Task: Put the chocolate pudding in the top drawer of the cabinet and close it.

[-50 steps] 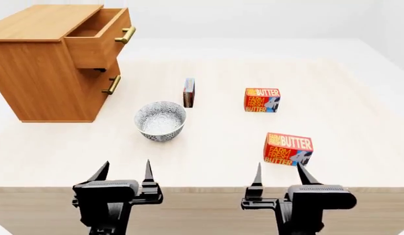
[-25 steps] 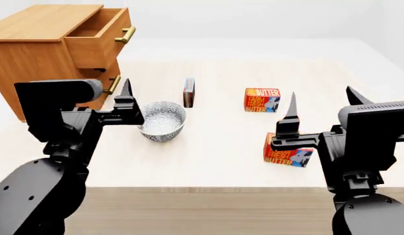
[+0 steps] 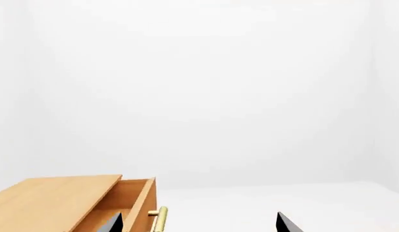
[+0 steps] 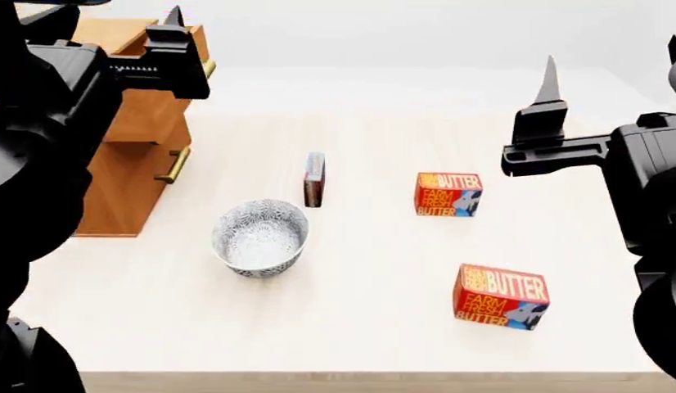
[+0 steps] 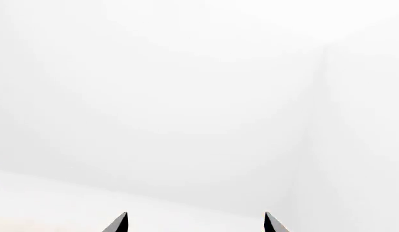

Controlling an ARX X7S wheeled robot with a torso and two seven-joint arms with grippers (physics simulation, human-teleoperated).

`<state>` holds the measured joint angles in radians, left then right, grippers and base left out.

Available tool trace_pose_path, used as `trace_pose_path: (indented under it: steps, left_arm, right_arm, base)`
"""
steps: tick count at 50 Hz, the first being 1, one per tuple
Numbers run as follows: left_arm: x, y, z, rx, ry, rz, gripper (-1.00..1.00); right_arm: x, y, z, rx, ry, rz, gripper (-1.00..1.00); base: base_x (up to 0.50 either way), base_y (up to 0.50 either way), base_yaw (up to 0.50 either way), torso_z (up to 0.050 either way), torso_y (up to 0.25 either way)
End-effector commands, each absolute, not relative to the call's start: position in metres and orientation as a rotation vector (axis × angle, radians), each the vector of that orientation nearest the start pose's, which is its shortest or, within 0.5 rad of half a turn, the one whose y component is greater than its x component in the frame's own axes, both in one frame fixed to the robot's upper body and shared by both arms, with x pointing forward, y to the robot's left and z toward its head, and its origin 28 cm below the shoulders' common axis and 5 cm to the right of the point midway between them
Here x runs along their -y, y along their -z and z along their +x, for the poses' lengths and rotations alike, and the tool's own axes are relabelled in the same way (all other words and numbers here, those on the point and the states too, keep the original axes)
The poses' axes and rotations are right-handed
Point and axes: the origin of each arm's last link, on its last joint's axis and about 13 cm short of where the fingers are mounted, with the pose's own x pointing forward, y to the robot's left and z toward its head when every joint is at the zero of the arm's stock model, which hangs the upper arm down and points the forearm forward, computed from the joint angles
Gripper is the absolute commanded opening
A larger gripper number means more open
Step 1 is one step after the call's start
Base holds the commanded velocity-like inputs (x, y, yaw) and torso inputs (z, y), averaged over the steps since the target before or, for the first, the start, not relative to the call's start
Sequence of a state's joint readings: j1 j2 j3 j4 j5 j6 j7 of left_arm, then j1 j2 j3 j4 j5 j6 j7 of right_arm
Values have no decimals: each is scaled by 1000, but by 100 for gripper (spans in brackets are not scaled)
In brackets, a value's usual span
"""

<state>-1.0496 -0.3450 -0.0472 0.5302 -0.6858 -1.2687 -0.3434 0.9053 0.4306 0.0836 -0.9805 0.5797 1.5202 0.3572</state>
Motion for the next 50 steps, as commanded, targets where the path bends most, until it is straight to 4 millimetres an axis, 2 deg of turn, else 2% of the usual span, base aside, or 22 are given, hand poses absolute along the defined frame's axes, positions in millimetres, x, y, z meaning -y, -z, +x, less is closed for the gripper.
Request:
trace_pose_path:
  steps: [1, 26, 40, 50]
  left_arm:
    - [-250, -328, 268, 305, 13, 35, 100]
    - [-251, -324, 273, 295, 10, 45, 100]
    - [-252, -328, 273, 299, 3, 59, 100]
    - [-260, -346, 296, 220, -47, 81, 100]
  right_arm:
    - [146, -295, 204, 361, 143, -298, 100]
    - [147, -294, 205, 362, 149, -300, 100]
    - [148, -293, 205, 367, 156, -297, 100]
    - [148, -291, 207, 365, 181, -307, 100]
  base:
    - [500, 0, 0, 0, 0]
    - [499, 0, 0, 0, 1]
    - [472, 0, 0, 0, 1]
    - [0, 0, 0, 0, 0]
